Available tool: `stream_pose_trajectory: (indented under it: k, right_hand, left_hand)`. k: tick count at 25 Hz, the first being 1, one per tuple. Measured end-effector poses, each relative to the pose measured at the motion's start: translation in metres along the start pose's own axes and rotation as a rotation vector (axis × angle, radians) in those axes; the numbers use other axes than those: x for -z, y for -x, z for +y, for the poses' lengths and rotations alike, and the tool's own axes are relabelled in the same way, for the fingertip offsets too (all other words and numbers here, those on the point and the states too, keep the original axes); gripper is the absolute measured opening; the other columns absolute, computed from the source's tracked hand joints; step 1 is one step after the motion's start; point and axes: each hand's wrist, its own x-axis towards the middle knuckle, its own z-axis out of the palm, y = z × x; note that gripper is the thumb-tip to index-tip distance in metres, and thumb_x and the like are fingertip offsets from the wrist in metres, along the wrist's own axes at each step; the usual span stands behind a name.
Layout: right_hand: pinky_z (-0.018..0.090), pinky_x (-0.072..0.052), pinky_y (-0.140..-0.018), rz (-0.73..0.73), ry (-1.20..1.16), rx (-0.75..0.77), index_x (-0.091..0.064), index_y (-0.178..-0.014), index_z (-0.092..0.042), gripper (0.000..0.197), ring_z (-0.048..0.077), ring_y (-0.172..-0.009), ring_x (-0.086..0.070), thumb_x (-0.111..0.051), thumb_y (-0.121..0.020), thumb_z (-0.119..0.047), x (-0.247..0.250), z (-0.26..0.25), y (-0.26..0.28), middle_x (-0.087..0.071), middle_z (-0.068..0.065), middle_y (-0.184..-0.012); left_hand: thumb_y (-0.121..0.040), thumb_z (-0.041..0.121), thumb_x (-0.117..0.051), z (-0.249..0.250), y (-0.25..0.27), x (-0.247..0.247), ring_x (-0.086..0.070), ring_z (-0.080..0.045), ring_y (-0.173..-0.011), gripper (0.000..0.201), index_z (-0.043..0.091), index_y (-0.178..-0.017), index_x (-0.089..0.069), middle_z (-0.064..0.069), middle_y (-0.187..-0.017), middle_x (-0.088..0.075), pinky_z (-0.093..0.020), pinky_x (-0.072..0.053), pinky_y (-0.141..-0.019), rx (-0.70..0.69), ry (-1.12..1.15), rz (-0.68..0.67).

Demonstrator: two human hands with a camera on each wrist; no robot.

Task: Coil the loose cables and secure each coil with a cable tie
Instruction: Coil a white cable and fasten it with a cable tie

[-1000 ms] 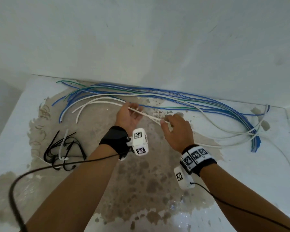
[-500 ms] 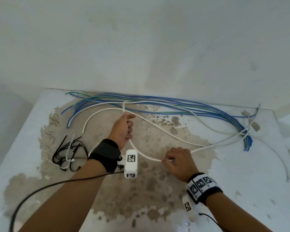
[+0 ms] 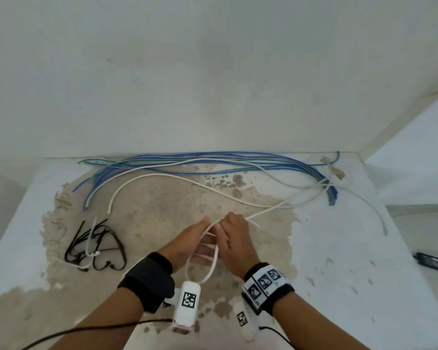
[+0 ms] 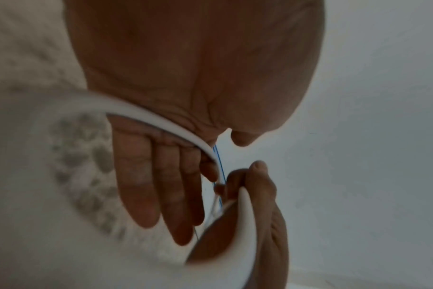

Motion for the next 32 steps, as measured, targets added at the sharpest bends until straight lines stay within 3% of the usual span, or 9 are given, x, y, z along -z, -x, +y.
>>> stream_pose_trajectory:
  k: [4, 9, 12, 16, 20, 24, 26, 30, 32]
  right_hand:
    - [0.016, -0.036, -0.078, 0.044, -0.208, -0.182, -0.052, -0.091, -0.011, 0.021, 0.003, -0.080, -0.043, -0.040, -0.106, -0.018, -0.002, -0.017, 0.019, -0.047, 0.002, -0.092]
    - [0.024, -0.044, -0.075, 0.167, -0.307, -0.383, -0.052, -0.093, -0.017, 0.014, 0.012, -0.081, -0.052, -0.044, -0.103, -0.021, -0.004, -0.032, 0.032, -0.056, 0.005, -0.092]
    - [0.022, -0.044, -0.095, 0.252, -0.280, -0.487, -0.059, -0.104, -0.025, 0.030, 0.016, -0.104, -0.057, -0.044, -0.098, 0.000, 0.006, -0.020, 0.035, -0.060, 0.006, -0.114]
    - [0.044, -0.037, -0.115, -0.191, 0.189, -0.494, -0.063, -0.129, -0.019, 0.039, 0.029, -0.129, -0.049, -0.053, -0.093, -0.008, 0.013, 0.030, 0.032, -0.054, 0.009, -0.140]
    - [0.046, -0.049, -0.085, -0.124, 0.324, -0.284, -0.071, -0.107, -0.025, 0.019, 0.024, -0.084, -0.060, -0.054, -0.101, -0.031, 0.011, 0.024, 0.035, -0.064, -0.001, -0.091]
    - [0.032, -0.033, -0.075, -0.119, 0.455, -0.245, -0.071, -0.106, -0.031, 0.039, 0.013, -0.075, -0.048, -0.037, -0.097, -0.047, 0.016, -0.006, 0.064, -0.046, -0.016, -0.076]
    - [0.032, -0.031, -0.076, -0.250, 0.447, -0.301, -0.072, -0.105, -0.033, 0.039, 0.010, -0.074, -0.047, -0.037, -0.094, -0.047, 0.016, -0.007, 0.079, -0.044, -0.017, -0.072]
    - [0.041, -0.039, -0.099, -0.641, 0.589, -0.382, -0.071, -0.118, -0.037, 0.039, 0.022, -0.101, -0.056, -0.038, -0.097, -0.041, 0.014, 0.011, 0.102, -0.062, -0.004, -0.104]
    - [0.042, -0.042, -0.099, -0.641, 0.582, -0.459, -0.070, -0.120, -0.037, 0.037, 0.026, -0.110, -0.058, -0.041, -0.096, -0.034, 0.017, 0.018, 0.105, -0.061, 0.000, -0.117]
  left_hand:
    - [-0.101, 0.063, -0.032, -0.011, 0.004, -0.013, -0.056, -0.010, -0.054, 0.059, 0.016, -0.100, -0.069, 0.002, -0.072, -0.066, -0.023, -0.036, -0.048, -0.060, -0.096, -0.027]
    - [-0.100, 0.050, -0.053, -0.020, 0.006, 0.000, -0.040, -0.006, -0.050, 0.043, 0.012, -0.112, -0.070, -0.002, -0.080, -0.059, -0.020, -0.028, -0.044, -0.137, -0.057, -0.082]
    - [-0.102, 0.033, -0.055, -0.023, 0.016, 0.014, -0.031, -0.005, -0.049, 0.025, 0.011, -0.112, -0.062, 0.003, -0.075, -0.055, -0.021, -0.025, -0.046, -0.160, -0.070, -0.155]
    - [-0.104, 0.024, -0.052, -0.017, 0.032, 0.039, -0.033, -0.008, -0.051, 0.013, 0.016, -0.112, -0.058, 0.006, -0.068, -0.053, -0.023, -0.028, -0.049, -0.283, -0.113, -0.209]
    - [-0.103, 0.023, -0.052, -0.014, 0.036, 0.070, -0.045, -0.011, -0.058, 0.010, 0.016, -0.102, -0.058, 0.001, -0.072, -0.061, -0.031, -0.040, -0.058, -0.432, -0.319, -0.029]
    - [-0.102, 0.036, -0.053, -0.022, 0.031, 0.095, -0.046, -0.008, -0.055, 0.025, 0.015, -0.088, -0.057, 0.003, -0.068, -0.057, -0.028, -0.040, -0.059, -0.412, -0.621, 0.122]
    - [-0.104, 0.038, -0.046, -0.029, 0.026, 0.098, -0.042, -0.011, -0.055, 0.032, 0.015, -0.082, -0.052, 0.005, -0.066, -0.051, -0.030, -0.037, -0.057, -0.391, -0.597, 0.148]
    - [-0.105, 0.035, -0.045, -0.039, 0.018, 0.098, -0.040, -0.003, -0.050, 0.030, 0.018, -0.083, -0.057, 0.007, -0.066, -0.049, -0.031, -0.033, -0.058, -0.476, -0.577, 0.242]
    - [-0.105, 0.034, -0.046, -0.037, 0.019, 0.096, -0.037, -0.005, -0.050, 0.027, 0.020, -0.085, -0.059, 0.008, -0.063, -0.046, -0.029, -0.032, -0.057, -0.526, -0.651, 0.231]
